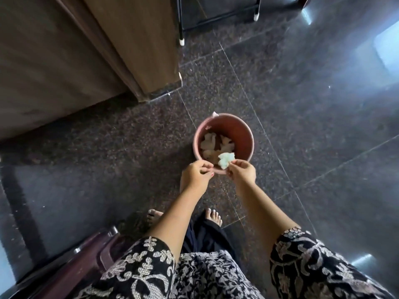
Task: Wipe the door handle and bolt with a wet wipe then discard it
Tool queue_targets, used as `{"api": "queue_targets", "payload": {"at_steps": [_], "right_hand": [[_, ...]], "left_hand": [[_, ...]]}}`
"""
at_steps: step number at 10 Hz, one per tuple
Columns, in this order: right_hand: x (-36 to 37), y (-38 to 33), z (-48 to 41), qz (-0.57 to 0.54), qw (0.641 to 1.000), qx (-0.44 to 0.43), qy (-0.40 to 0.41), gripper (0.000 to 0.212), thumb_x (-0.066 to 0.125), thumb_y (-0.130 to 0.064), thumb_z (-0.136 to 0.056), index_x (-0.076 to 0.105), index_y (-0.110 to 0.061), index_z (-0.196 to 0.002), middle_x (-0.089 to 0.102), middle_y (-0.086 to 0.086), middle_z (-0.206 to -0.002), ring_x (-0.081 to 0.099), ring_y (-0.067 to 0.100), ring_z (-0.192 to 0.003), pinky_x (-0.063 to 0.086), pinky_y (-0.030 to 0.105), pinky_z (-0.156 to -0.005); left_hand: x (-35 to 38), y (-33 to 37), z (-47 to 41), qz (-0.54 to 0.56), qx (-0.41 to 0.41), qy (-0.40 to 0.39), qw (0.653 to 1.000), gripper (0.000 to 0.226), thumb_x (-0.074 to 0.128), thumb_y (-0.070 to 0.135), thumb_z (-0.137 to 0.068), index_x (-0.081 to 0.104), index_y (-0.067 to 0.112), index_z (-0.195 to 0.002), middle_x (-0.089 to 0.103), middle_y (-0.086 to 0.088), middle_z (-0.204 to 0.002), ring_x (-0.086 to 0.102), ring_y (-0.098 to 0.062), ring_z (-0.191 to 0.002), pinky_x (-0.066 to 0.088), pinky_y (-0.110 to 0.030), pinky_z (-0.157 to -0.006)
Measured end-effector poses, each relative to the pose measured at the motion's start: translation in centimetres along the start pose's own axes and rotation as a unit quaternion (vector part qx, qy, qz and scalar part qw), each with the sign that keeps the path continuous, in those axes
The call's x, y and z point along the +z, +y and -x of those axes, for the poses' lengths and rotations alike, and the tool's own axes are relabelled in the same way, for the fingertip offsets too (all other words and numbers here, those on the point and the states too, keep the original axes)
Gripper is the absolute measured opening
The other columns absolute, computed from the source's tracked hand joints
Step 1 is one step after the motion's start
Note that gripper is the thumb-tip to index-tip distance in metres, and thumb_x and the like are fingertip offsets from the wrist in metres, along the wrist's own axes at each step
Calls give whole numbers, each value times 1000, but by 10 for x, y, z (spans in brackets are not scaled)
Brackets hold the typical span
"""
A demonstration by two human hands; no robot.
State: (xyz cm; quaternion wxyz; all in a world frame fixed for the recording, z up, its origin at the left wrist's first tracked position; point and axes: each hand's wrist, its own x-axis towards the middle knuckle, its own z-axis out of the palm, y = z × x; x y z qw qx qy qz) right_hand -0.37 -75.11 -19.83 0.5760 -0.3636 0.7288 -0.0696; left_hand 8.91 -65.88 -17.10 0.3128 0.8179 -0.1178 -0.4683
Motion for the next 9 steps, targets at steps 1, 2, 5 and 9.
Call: {"api": "queue_targets", "payload": {"at_steps": [1,2,5,9], "right_hand": [[-8,-11,-43,-6,1000,-7,26,15,66,-4,-79,68,-18,-73,67,9,-74,64,15,-62,54,22,-57],[-10,-19,-68,-2,1000,7,16,16,68,-6,-79,69,-19,-70,69,11,-81,70,23,-80,58,34,-76],[3,-15,-40,32,998,15,-55,24,59,-6,-88,61,-17,-67,59,4,-67,55,9,-58,54,22,-52],[25,-74,87,334,913,-193,-136,33,52,-22,-91,61,-7,-120,59,15,-129,55,28,-115,41,19,-93]], "left_hand": [[14,2,-16,-1,2,10,1000,13,70,11,-81,69,24,-80,68,5,-76,62,-6,-71,47,-15,-65],[18,5,-27,12,-2,38,999,11,70,12,-81,71,24,-81,69,4,-76,62,-7,-70,50,-19,-67],[5,18,-14,-6,-11,127,992,13,64,15,-86,68,23,-96,71,1,-98,64,-17,-87,52,-30,-78],[-106,28,78,-132,18,246,960,38,58,20,-90,53,20,-128,37,-2,-146,35,-24,-133,38,-40,-102]]}}
